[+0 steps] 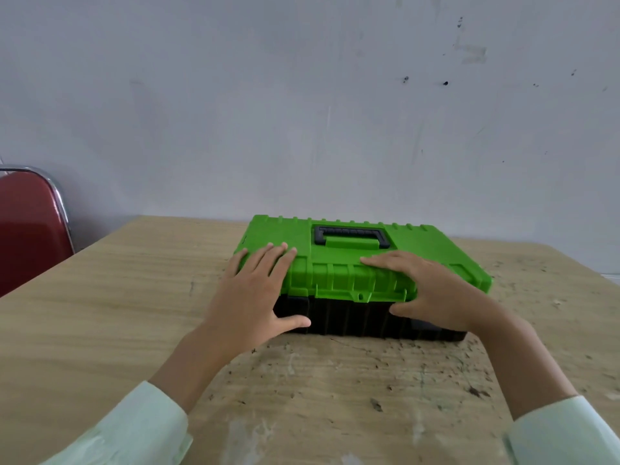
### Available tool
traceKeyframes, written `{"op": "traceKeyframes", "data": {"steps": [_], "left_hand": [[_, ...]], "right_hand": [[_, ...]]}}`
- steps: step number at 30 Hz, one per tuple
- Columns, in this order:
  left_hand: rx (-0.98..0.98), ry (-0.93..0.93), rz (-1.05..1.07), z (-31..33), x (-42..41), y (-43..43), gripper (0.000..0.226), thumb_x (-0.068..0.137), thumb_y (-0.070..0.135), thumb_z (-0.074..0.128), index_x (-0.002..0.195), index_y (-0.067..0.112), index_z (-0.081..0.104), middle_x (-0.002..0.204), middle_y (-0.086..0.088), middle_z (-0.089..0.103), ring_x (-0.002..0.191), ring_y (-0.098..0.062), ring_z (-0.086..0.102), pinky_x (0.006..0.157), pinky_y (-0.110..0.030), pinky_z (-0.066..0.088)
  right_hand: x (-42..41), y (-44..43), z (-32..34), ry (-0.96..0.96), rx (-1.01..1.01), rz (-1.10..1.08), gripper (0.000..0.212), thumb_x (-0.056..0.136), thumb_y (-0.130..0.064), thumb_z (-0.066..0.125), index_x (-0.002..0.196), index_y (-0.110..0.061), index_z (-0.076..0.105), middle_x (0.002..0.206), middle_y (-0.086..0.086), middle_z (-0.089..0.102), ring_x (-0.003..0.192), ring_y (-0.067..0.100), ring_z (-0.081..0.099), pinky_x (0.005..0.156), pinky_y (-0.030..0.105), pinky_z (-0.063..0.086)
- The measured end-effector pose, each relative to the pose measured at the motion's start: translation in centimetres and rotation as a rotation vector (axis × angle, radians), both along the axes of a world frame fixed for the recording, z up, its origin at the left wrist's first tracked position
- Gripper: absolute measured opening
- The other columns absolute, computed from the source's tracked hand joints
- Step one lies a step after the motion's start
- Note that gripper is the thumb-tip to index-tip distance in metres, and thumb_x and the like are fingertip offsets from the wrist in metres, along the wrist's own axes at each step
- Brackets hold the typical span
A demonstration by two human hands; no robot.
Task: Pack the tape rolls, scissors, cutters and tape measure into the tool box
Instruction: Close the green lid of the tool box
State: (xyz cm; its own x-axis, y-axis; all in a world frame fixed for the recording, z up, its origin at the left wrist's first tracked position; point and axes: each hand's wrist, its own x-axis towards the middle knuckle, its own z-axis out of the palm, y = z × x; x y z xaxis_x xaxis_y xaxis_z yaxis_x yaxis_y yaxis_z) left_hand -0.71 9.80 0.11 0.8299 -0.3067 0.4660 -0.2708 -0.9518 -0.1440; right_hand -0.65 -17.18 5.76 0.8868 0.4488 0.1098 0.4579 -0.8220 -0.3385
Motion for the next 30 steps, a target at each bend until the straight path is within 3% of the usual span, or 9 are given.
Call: {"op": "traceKeyframes", "data": {"steps": [3, 9, 14, 19, 24, 27, 30], "left_hand": [[-0.003, -0.012, 0.003, -0.1, 0.0, 0.0, 0.102, 0.065, 0.085, 0.034, 0.143, 0.019, 0.037, 0.144, 0.0, 0.045, 0.133, -0.02, 0.044, 0.111, -0.046, 0.032], [-0.031, -0.066, 0.028, -0.3, -0.1, -0.3, 0.106, 0.048, 0.074, 0.069, 0.136, 0.019, 0.045, 0.137, 0.001, 0.052, 0.126, -0.021, 0.051, 0.105, -0.046, 0.038], [-0.075, -0.074, 0.053, -0.6, -0.2, -0.5, 0.108, 0.046, 0.07, 0.075, 0.137, 0.021, 0.044, 0.139, 0.003, 0.05, 0.129, -0.019, 0.048, 0.108, -0.045, 0.034], [-0.103, -0.059, 0.06, -0.5, -0.4, -0.6, 0.107, 0.047, 0.067, 0.077, 0.138, 0.021, 0.043, 0.142, 0.003, 0.048, 0.132, -0.018, 0.045, 0.11, -0.045, 0.03], [-0.116, -0.042, 0.05, -0.4, -0.6, -0.7, 0.106, 0.052, 0.064, 0.078, 0.14, 0.022, 0.039, 0.145, 0.004, 0.043, 0.135, -0.017, 0.04, 0.113, -0.045, 0.023], [-0.102, -0.051, 0.056, -0.4, -0.7, -0.6, 0.105, 0.051, 0.063, 0.078, 0.139, 0.021, 0.04, 0.144, 0.003, 0.045, 0.134, -0.018, 0.042, 0.111, -0.045, 0.026], [-0.061, -0.065, 0.066, -0.4, -0.7, -0.8, 0.106, 0.05, 0.064, 0.078, 0.138, 0.018, 0.042, 0.142, -0.001, 0.047, 0.132, -0.022, 0.044, 0.109, -0.049, 0.03]], "right_hand": [[-0.2, -0.7, 0.5, 0.036, -0.024, 0.004, 0.086, 0.081, -0.009, 0.072, 0.141, -0.054, 0.029, 0.148, -0.021, 0.03, 0.127, -0.006, 0.025, 0.107, 0.02, 0.019], [0.4, -1.2, 1.1, 0.062, -0.051, -0.078, 0.09, 0.076, -0.012, 0.078, 0.141, -0.052, 0.03, 0.15, -0.02, 0.033, 0.14, 0.015, 0.027, 0.115, 0.043, 0.026], [0.4, -2.4, 0.4, 0.001, -0.131, -0.063, 0.097, 0.075, -0.014, 0.078, 0.142, -0.055, 0.022, 0.154, -0.023, 0.02, 0.143, 0.007, 0.019, 0.119, 0.044, 0.015], [0.2, -3.4, -0.5, -0.045, -0.05, -0.115, 0.094, 0.074, -0.022, 0.08, 0.145, -0.046, 0.023, 0.153, -0.025, 0.02, 0.143, 0.004, 0.018, 0.12, 0.041, 0.01], [-0.1, -2.6, -2.8, -0.309, -0.101, -0.185, 0.089, 0.074, -0.033, 0.078, 0.144, -0.043, 0.024, 0.15, -0.026, 0.025, 0.139, 0.003, 0.021, 0.114, 0.03, 0.004], [-0.3, -2.8, -3.4, -0.377, -0.077, -0.175, 0.086, 0.076, -0.036, 0.076, 0.144, -0.044, 0.024, 0.145, -0.03, 0.026, 0.136, 0.001, 0.022, 0.106, 0.023, 0.005], [-0.4, -2.7, -3.5, -0.344, -0.12, -0.196, 0.089, 0.078, -0.037, 0.072, 0.147, -0.04, 0.017, 0.152, -0.025, 0.019, 0.139, 0.002, 0.015, 0.113, 0.028, 0.002]]}}
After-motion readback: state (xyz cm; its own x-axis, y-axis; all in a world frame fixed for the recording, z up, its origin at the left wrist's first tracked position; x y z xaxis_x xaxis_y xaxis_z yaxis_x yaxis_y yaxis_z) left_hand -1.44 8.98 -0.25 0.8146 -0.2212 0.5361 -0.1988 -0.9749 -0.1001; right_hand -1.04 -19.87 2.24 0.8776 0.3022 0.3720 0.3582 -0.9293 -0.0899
